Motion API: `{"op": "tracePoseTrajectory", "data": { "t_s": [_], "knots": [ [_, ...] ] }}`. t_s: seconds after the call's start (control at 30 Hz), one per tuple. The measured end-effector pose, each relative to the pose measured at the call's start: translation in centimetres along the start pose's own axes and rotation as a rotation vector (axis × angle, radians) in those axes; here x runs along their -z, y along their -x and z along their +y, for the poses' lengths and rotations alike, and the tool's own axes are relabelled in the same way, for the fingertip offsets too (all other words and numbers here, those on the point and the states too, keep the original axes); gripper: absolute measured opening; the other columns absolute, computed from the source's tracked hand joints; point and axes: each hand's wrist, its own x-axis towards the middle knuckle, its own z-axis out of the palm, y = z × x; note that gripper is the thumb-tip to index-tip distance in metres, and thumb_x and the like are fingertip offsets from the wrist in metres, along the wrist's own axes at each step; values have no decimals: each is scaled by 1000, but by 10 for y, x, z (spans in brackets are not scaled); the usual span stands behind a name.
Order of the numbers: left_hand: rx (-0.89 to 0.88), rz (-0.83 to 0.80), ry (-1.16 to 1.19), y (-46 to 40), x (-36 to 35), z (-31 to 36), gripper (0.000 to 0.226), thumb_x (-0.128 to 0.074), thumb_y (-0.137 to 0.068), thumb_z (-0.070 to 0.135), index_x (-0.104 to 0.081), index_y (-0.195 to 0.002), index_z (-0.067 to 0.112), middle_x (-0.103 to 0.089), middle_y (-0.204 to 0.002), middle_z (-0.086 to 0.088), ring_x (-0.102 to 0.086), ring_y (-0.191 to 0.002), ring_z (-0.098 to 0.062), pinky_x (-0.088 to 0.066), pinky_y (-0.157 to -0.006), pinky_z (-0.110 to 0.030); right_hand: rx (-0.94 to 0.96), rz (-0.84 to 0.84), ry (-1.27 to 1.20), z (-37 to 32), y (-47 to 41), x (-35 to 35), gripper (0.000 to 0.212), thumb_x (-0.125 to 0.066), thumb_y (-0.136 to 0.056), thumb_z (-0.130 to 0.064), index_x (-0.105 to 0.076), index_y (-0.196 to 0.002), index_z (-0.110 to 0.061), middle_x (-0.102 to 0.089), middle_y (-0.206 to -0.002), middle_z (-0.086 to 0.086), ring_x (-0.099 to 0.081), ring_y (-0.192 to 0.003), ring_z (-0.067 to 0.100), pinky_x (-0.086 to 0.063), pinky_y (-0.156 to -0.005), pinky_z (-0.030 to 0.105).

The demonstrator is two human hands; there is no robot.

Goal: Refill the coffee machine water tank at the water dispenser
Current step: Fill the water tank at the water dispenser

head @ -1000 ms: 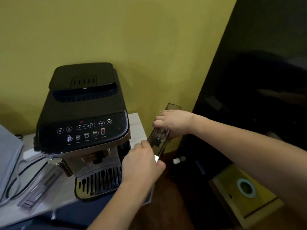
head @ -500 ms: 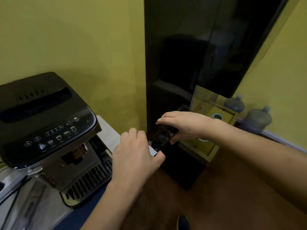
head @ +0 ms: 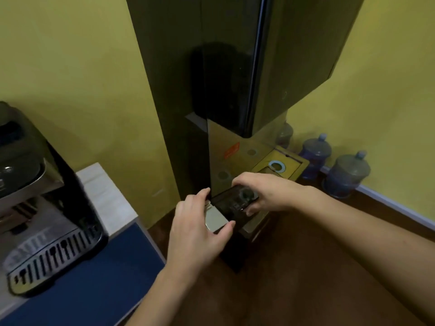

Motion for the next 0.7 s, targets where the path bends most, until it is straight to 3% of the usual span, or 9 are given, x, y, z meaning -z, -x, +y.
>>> {"op": "tracePoseTrajectory", "data": {
  "t_s": [0.13, 0.27, 0.43, 0.57, 0.7],
  "knots": [
    [140, -14, 326, 3, -43, 10, 88, -82, -71, 47, -33, -142, 34, -45, -137, 13, -43, -128, -5, -46, -105, -39, 17, -56, -97, 41, 10, 4, 67, -84, -72, -23, -47, -126, -34, -48, -126, -13, -50, -117, 12, -50, -98, 38],
    [203, 7, 496, -4, -71, 11, 85, -88, -68, 42, -39, -136, 38, -49, -135, 14, -48, -127, -4, -47, -105, -39, 22, -87, -142, 66, 8, 5, 68, -82, -74, -24, -45, -129, -32, -49, -128, -13, -50, -118, 11, -48, -100, 39],
    [123, 36, 431, -31, -94, 20, 63, -85, -69, 45, -50, -120, 32, -56, -117, 13, -55, -114, -4, -52, -94, -32, -57, -84, -156, 103, 5, 5, 72, -81, -73, -35, -41, -133, -36, -50, -129, -14, -51, -118, 10, -46, -100, 34],
    [73, 42, 298, -54, -114, 46, 60, -74, -68, 63, -52, -111, 28, -52, -104, 13, -52, -101, -5, -44, -80, -16, -79, -37, -256, 138, 8, -5, 80, -80, -77, -28, -37, -143, -30, -47, -140, -7, -47, -126, 12, -41, -105, 31],
    [78, 50, 126, -74, -145, 64, 56, -78, -68, 53, -53, -109, 23, -50, -98, 12, -48, -90, -6, -38, -70, -17, -116, -8, -258, 171, 9, -28, 88, -71, -86, -31, -17, -155, -32, -19, -162, -6, -26, -146, 17, -32, -116, 42]
  ]
}}
